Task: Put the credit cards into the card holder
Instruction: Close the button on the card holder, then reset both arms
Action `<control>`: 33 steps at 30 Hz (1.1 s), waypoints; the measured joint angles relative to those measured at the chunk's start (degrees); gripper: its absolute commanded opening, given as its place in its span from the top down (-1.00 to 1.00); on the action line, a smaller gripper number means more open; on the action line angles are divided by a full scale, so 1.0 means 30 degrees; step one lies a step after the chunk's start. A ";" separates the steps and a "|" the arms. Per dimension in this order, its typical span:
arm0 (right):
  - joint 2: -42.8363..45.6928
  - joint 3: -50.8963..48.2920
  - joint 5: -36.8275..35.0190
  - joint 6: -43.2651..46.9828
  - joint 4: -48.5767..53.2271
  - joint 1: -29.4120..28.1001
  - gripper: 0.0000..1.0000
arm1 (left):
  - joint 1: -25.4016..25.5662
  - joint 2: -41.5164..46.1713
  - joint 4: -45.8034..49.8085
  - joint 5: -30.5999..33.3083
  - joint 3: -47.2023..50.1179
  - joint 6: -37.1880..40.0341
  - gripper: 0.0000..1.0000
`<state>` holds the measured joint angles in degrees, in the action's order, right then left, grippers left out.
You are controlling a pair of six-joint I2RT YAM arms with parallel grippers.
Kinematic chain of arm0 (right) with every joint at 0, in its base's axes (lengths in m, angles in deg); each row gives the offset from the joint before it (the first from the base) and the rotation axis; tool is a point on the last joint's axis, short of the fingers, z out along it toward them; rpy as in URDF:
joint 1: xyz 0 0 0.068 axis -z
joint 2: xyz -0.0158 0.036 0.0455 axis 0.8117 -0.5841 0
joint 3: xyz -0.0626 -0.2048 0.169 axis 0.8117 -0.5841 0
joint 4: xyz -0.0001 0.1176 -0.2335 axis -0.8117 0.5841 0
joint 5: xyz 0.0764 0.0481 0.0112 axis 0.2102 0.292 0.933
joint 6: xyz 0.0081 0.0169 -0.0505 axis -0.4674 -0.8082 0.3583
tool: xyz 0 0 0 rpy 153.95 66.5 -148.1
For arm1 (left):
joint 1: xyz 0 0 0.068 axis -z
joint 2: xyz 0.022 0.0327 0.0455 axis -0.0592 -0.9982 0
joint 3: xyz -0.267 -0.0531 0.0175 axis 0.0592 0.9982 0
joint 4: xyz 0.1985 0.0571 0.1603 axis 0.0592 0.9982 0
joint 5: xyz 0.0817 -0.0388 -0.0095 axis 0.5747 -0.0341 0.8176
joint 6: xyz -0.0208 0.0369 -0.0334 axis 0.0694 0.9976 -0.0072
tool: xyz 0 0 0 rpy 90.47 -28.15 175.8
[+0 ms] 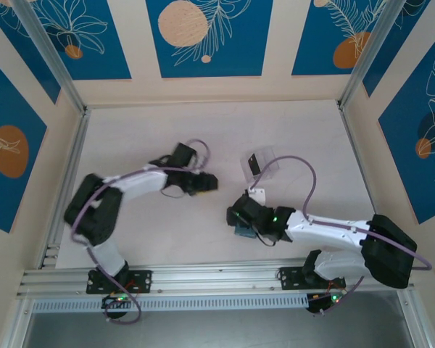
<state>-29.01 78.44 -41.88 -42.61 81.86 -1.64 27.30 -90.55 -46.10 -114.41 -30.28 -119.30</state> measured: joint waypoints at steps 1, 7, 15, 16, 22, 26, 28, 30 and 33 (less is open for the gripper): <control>0.0248 0.0896 -0.0015 0.0408 0.0612 0.0466 -0.99 | -0.0692 0.1428 0.0240 0.0991 0.0095 0.0284 -0.73; 0.2790 0.2754 -0.0874 0.3198 0.1027 0.6608 -0.99 | -0.2637 0.9049 0.0299 0.8051 0.2120 0.1909 -1.00; 0.1151 -0.1413 -0.2419 0.7533 -0.4626 1.4936 -0.99 | -0.3716 1.0375 -0.5501 1.7711 1.0411 0.6193 -0.99; 0.1005 -0.2331 -0.2200 0.8743 -0.6390 1.5183 -0.99 | -0.3891 1.0163 -0.5916 1.8251 1.1023 0.6608 -1.00; -0.1523 -0.4481 0.0051 1.2291 -1.3974 1.6371 -0.98 | -0.5144 0.8837 -1.1730 2.0065 1.2072 0.9180 -0.99; -0.3526 -0.4794 0.1581 1.3129 -1.7937 1.7099 -0.98 | -0.6193 0.6710 -1.6094 1.9584 1.3763 1.0360 -0.99; -0.4510 -0.4590 0.2484 1.3223 -1.8761 1.7340 -0.99 | -0.6411 0.5654 -1.9103 1.9205 1.4906 1.0921 -0.99; -0.5100 -0.4561 0.3504 1.3595 -1.9533 1.7522 -0.99 | -0.6827 0.3847 -2.2819 1.8746 1.5934 1.1322 -0.98; -0.5697 -0.4583 0.5209 1.3908 -2.0735 1.7857 -0.98 | -0.7388 0.2572 -2.4968 1.7420 1.6772 1.1723 -0.99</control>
<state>-46.10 64.69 -26.25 -0.89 19.65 51.93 5.14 -82.84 -121.00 -62.15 20.03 -84.13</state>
